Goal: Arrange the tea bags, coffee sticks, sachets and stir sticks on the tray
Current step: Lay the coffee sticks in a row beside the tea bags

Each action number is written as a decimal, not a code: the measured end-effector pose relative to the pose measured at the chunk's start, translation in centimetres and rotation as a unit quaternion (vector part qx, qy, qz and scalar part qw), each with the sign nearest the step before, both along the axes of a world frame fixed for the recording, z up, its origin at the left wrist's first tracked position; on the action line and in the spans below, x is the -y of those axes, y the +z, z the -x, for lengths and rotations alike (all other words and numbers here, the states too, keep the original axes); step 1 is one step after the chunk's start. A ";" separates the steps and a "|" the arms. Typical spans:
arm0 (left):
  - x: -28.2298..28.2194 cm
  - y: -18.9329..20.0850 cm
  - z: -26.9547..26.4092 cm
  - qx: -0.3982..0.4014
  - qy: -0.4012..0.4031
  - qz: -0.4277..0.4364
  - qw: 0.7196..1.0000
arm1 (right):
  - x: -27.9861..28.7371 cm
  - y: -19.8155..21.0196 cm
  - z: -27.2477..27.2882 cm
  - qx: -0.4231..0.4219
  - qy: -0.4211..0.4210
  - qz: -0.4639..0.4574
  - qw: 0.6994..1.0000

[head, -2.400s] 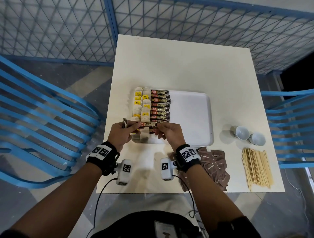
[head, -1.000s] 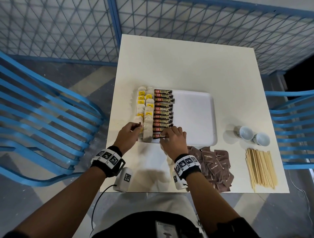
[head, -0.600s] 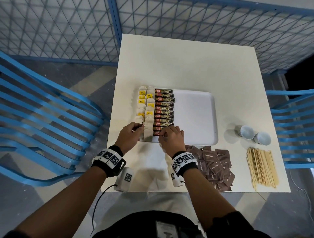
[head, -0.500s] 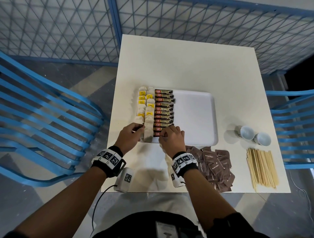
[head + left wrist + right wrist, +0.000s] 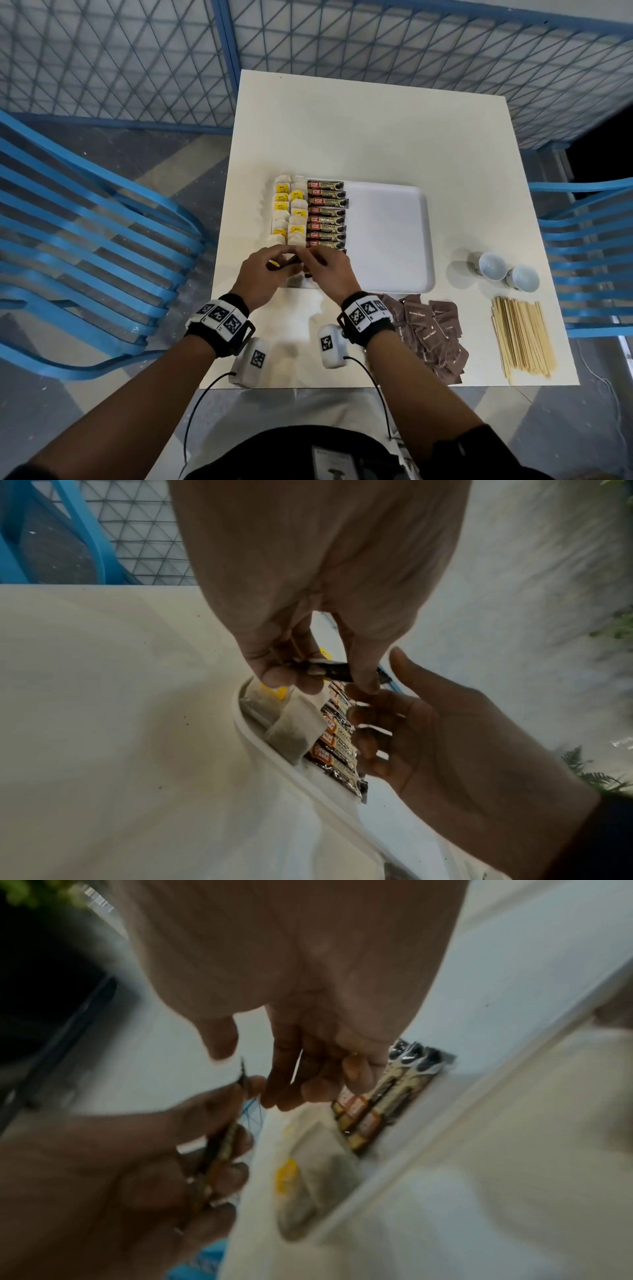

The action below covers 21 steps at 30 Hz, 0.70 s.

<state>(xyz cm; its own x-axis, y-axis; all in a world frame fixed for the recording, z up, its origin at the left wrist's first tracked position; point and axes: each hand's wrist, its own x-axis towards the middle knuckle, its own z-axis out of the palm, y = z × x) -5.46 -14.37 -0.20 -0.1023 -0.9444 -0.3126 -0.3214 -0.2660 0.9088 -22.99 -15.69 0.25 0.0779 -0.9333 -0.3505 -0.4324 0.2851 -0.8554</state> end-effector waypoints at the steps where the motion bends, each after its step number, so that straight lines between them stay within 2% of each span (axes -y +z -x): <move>1: 0.0 0.0 0.0 0.004 0.000 0.011 1.000 | 0.2 0.0 -0.1 0.004 0.003 -0.001 1.000; 3: 0.1 0.2 -0.2 0.004 0.008 0.014 1.000 | 0.4 -0.3 0.1 0.015 -0.005 0.000 1.000; 6: 0.2 0.2 -0.5 -0.028 0.033 -0.024 0.999 | 0.5 -0.7 0.6 0.064 -0.068 -0.008 0.996; 9: 0.4 0.2 -0.9 -0.060 0.063 -0.043 0.995 | 0.7 -0.8 1.1 0.076 -0.112 -0.005 0.991; 15: 0.4 0.6 -0.9 -0.188 0.101 -0.123 0.969 | 0.6 -1.0 1.4 0.072 -0.136 0.010 0.988; 17: 0.6 0.1 -1.1 -0.159 0.129 -0.118 0.972 | 0.5 -0.6 1.4 0.053 -0.144 0.048 0.987; 19: 0.8 -0.4 -1.2 -0.075 0.165 -0.099 0.978 | 0.5 -0.2 1.4 0.026 -0.146 0.105 0.983; 21: 1.0 0.1 -1.0 -0.059 0.188 -0.114 0.974 | 0.4 0.1 1.1 0.009 -0.132 0.161 0.978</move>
